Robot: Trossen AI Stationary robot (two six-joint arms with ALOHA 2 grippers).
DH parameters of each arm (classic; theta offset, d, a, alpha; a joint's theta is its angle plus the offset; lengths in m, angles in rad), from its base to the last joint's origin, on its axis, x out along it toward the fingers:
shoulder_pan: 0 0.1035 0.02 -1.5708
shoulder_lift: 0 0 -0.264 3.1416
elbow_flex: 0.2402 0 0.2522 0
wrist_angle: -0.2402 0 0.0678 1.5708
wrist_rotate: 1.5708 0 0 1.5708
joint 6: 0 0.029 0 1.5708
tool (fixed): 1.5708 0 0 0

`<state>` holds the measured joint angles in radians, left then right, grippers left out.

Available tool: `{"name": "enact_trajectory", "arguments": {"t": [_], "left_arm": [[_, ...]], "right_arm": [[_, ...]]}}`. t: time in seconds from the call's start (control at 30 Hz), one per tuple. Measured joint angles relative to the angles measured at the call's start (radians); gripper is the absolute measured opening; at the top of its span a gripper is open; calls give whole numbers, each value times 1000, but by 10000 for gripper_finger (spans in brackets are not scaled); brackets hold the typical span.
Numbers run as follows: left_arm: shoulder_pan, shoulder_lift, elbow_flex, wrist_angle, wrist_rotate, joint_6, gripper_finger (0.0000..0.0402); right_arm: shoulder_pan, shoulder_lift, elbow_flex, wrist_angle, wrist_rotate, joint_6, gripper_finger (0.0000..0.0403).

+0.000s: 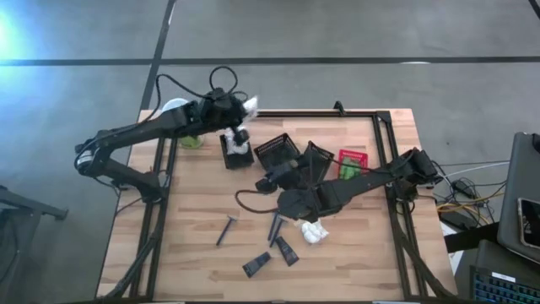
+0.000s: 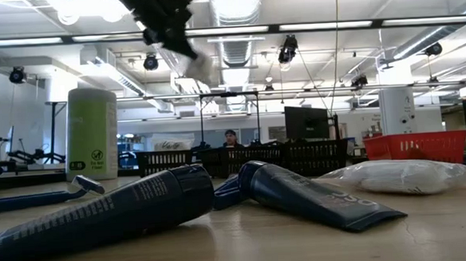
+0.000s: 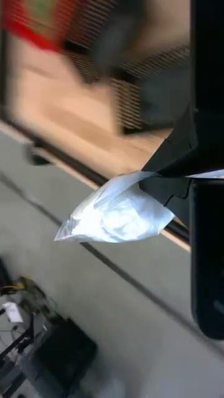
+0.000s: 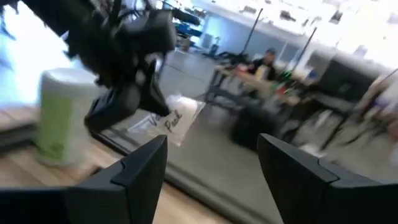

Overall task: Pick & Place Travel size toiletries
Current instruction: Put the cotton pack into the left black bin

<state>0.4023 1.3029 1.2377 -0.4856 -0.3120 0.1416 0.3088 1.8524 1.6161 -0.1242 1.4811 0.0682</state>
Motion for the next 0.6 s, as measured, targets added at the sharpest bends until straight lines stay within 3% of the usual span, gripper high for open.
{"name": "enact_trajectory", "arguments": {"t": [0.13,0.3,0.37,0.5,0.6], "left_arm": [[2,-11,0,-187,-28,142,2],[2,-10,0,-328,-12,192,4],[4,-8,0,-349,23,203,3],[12,-8,0,-356,118,231,3],[26,1,0,-366,177,250,3]], "right_arm": [[-10,0,0,0,-70,189,232],[-45,-12,-1,-4,-141,320,220],[-70,-34,-1,-3,-337,336,217],[-132,-51,0,-19,-862,345,210],[-168,-47,-1,-119,-1083,389,203]]}}
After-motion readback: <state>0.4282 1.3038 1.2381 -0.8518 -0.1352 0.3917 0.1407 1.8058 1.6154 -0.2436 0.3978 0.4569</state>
